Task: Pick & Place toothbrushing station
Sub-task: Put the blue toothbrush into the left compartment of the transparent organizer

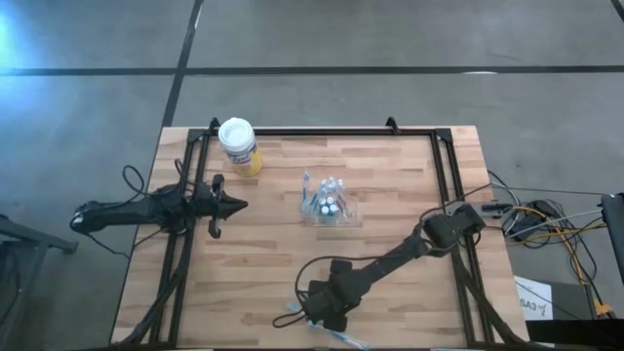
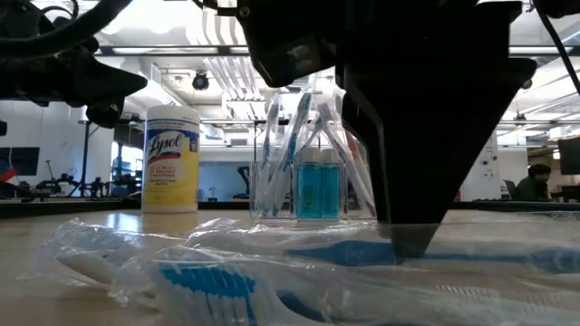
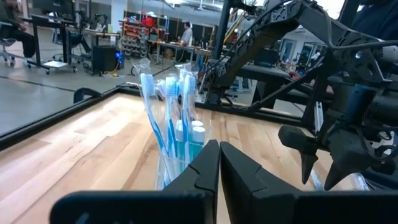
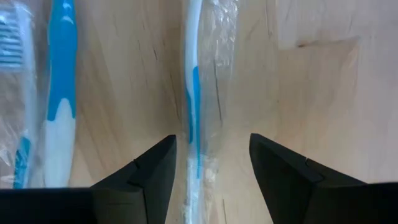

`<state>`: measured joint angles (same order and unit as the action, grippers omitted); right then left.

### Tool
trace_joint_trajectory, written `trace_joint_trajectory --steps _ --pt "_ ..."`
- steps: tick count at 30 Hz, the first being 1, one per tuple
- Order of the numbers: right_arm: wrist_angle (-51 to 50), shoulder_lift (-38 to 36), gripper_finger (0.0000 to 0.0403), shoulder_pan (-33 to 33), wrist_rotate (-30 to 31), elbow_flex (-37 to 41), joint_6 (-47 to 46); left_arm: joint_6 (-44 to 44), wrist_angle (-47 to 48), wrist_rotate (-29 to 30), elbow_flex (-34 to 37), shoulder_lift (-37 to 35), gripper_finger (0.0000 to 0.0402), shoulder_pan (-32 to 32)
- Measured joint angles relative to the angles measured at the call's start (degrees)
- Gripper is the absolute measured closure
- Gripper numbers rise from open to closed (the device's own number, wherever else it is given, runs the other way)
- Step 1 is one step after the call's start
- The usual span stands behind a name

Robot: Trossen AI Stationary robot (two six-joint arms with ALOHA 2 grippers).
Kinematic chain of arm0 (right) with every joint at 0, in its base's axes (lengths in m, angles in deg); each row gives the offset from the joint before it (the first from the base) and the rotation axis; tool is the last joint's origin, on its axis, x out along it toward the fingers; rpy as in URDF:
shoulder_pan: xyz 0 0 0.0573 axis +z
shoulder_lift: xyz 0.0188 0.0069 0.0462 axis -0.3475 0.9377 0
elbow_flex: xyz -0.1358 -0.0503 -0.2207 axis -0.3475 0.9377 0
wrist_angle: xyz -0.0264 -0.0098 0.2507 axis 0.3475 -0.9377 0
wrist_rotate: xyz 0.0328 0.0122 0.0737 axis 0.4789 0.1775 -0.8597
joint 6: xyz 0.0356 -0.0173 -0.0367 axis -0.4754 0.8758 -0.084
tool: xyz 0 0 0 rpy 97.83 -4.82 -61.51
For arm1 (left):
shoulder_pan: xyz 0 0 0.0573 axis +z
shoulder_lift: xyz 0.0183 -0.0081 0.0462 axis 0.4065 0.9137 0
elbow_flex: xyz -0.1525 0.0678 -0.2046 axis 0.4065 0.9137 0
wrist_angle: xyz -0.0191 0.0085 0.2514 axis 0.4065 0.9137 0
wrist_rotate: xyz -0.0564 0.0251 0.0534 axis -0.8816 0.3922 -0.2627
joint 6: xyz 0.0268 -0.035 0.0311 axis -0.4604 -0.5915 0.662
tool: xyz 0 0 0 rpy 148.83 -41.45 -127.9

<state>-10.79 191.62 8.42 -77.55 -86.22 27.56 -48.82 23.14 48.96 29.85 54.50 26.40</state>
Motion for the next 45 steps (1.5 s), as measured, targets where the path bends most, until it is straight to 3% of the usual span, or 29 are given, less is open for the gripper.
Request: trace_joint_trajectory --steps 9,17,23,26,30,36,41,45 --pt "4.57 -0.48 0.0256 -0.26 -0.24 4.69 0.03 -0.15 0.05 -0.16 0.0 0.15 0.0393 0.0" --pt "3.2 -1.17 0.0379 -0.46 -0.25 4.7 5.94 -0.09 0.07 -0.15 0.0 0.22 0.0384 0.02" --pt "2.09 -3.08 0.0382 -0.61 2.08 4.05 7.15 -0.49 0.07 -0.15 0.0 0.22 0.0387 0.0" --pt "2.01 -6.01 0.0383 -0.02 6.36 3.98 7.71 -0.61 0.07 -0.15 0.0 0.22 0.0391 0.02" --pt "2.21 -11.07 0.0383 2.4 16.04 4.27 11.0 -0.63 0.07 -0.15 0.0 0.22 0.0393 0.0" --pt "7.06 -21.23 0.0384 5.23 19.98 8.4 17.22 -0.66 -0.2 -0.02 0.0 0.25 0.0384 0.0" --pt "20.48 -34.07 0.0385 5.86 20.18 20.31 23.2 -0.66 -0.24 0.03 0.0 0.33 0.0382 0.02" --pt "37.7 -46.3 0.0385 5.68 20.2 35.13 26.43 -0.64 -0.26 0.07 0.0 0.37 0.0386 0.0"
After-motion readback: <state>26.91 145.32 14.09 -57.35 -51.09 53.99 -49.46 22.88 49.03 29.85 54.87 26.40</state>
